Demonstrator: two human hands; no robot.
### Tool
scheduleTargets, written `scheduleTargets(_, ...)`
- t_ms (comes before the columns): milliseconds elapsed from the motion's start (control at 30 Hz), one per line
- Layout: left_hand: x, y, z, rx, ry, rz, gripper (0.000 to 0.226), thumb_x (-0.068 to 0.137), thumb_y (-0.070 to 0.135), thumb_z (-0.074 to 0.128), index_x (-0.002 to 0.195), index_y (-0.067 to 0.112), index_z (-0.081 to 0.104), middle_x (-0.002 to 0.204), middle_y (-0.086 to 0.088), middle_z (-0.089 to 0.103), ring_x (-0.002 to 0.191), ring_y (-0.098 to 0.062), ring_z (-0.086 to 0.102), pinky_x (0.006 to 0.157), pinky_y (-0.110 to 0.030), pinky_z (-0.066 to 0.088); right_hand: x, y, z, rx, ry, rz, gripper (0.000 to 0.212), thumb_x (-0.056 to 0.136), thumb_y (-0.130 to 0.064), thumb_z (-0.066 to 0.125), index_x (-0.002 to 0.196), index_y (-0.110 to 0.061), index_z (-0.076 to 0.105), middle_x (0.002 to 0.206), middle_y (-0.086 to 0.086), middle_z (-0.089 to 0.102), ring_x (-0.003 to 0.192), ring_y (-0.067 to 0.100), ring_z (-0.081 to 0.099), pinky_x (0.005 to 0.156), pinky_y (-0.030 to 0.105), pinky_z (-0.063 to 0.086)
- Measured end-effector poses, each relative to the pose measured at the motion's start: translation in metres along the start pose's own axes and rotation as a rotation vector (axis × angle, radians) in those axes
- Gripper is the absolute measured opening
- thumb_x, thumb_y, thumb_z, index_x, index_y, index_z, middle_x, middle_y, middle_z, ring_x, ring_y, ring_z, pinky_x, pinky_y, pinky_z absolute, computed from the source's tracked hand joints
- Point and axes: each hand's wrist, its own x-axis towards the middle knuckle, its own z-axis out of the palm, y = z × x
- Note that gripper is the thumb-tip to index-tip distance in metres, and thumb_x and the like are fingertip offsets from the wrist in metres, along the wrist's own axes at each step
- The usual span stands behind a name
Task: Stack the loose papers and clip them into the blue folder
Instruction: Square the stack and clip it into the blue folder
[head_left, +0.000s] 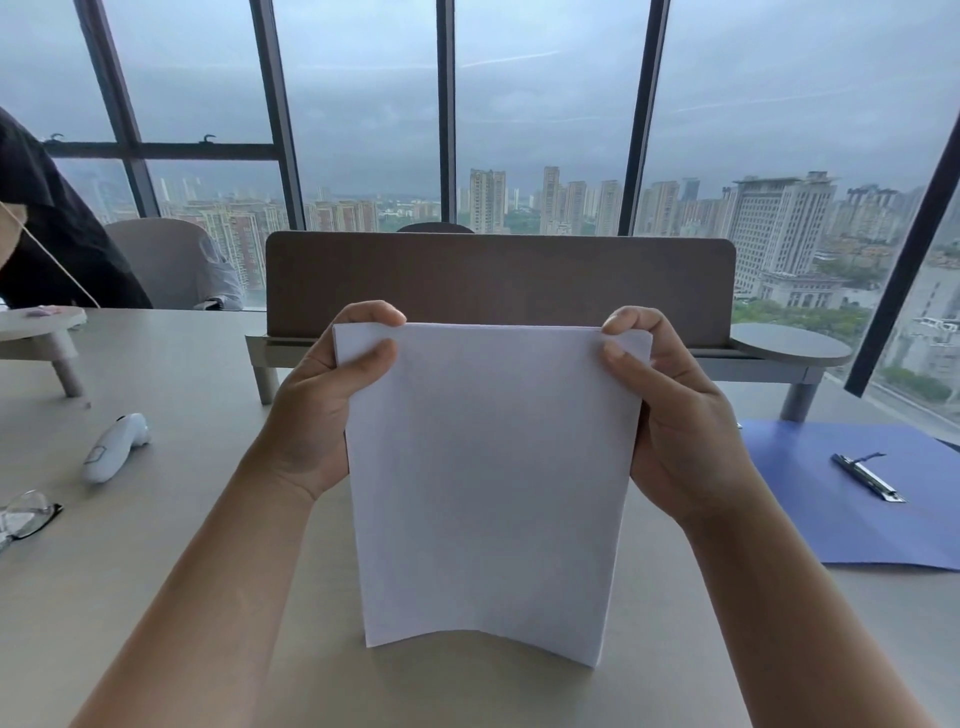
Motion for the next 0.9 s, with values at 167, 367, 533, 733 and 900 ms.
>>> scheduleTargets(167,-0.003,-0.002,-0.001,0.001,-0.031,-0.005,0.027,0.084,0.013,0.053,0.095,0.034,0.067,0.093,0.004,0.069,0.08,-0.016,0.068,0.068,-0.03,0.057,-0.001,0.001,-0.001,0.025,0.014,0.015,0.014,0.088,-0.014,0.059,0.092,-0.027,0.059,0.085,0.001,0.06,0.071,0.019,0.059,0.06,0.033,0.044)
scheduleTargets(367,-0.01,-0.007,-0.003,0.033,-0.076,-0.054,0.042,0.087,0.018,0.055,0.121,0.04,0.065,0.109,0.0,0.073,0.096,-0.021,0.071,0.079,-0.036,0.058,-0.002,0.002,-0.003,0.002,0.022,0.033,0.014,0.087,-0.017,0.061,0.098,-0.026,0.064,0.093,0.005,0.061,0.078,0.022,0.058,0.064,0.034,0.045)
scheduleTargets(533,-0.024,-0.031,-0.013,0.126,-0.004,-0.181,0.054,0.054,0.053,0.087,0.102,0.03,0.078,0.104,-0.002,0.076,0.097,-0.023,0.072,0.08,-0.038,0.059,-0.015,0.018,-0.004,-0.106,0.034,0.105,0.026,0.081,-0.018,0.066,0.105,-0.019,0.076,0.102,0.008,0.076,0.088,0.024,0.073,0.074,0.038,0.058)
scheduleTargets(733,-0.045,-0.068,-0.021,0.146,0.077,-0.299,0.045,0.06,0.039,0.089,0.099,0.02,0.079,0.113,-0.007,0.074,0.107,-0.025,0.069,0.092,-0.04,0.055,-0.048,0.07,-0.017,-0.279,0.157,0.236,0.024,0.084,-0.024,0.071,0.098,-0.006,0.079,0.103,0.016,0.077,0.099,0.036,0.073,0.089,0.051,0.058)
scheduleTargets(900,-0.029,-0.062,-0.014,0.266,0.145,-0.191,0.02,0.078,0.027,0.07,0.097,0.022,0.076,0.108,0.0,0.076,0.103,-0.018,0.071,0.092,-0.038,0.052,-0.033,0.067,-0.02,-0.335,0.223,0.148,0.012,0.09,-0.019,0.07,0.09,-0.014,0.081,0.095,0.012,0.079,0.091,0.03,0.076,0.081,0.044,0.061)
